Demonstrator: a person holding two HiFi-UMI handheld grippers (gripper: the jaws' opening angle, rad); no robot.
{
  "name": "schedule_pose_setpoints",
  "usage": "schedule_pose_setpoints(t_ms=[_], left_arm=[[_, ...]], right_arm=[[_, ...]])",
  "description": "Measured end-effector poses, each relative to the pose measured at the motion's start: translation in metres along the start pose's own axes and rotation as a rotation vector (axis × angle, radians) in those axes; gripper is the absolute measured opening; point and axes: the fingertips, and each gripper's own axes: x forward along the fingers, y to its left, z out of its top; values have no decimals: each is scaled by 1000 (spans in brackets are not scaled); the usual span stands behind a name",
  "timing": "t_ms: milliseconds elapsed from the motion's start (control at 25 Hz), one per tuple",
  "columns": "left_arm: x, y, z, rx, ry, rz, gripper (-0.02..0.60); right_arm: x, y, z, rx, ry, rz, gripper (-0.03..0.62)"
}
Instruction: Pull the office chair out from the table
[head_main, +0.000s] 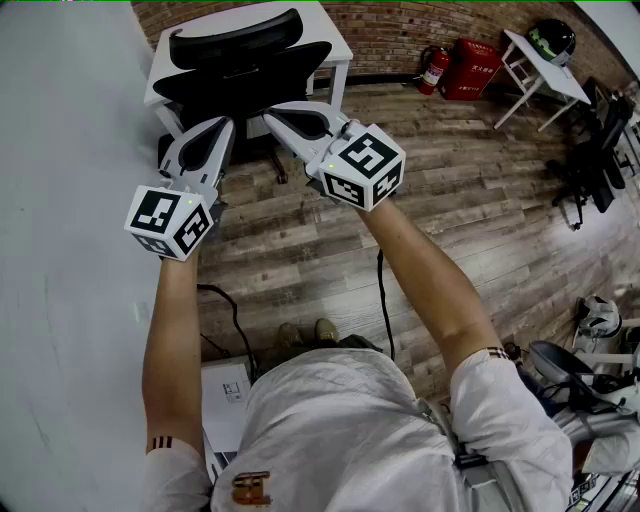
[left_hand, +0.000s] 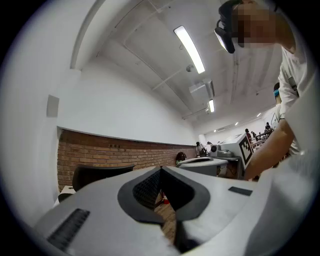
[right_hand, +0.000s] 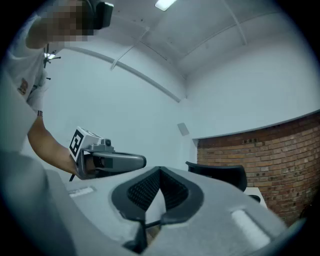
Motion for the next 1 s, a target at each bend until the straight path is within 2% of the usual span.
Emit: schedule_pose_setpoints(t_ms=[360,1000], left_arm=[[-11,3,1,4,-7,1,0],[-27,58,-3,31,3,-19,1]], right_arm=[[5,13,4,8,-24,21,2],[35,4,6,-52,19,-60,2]])
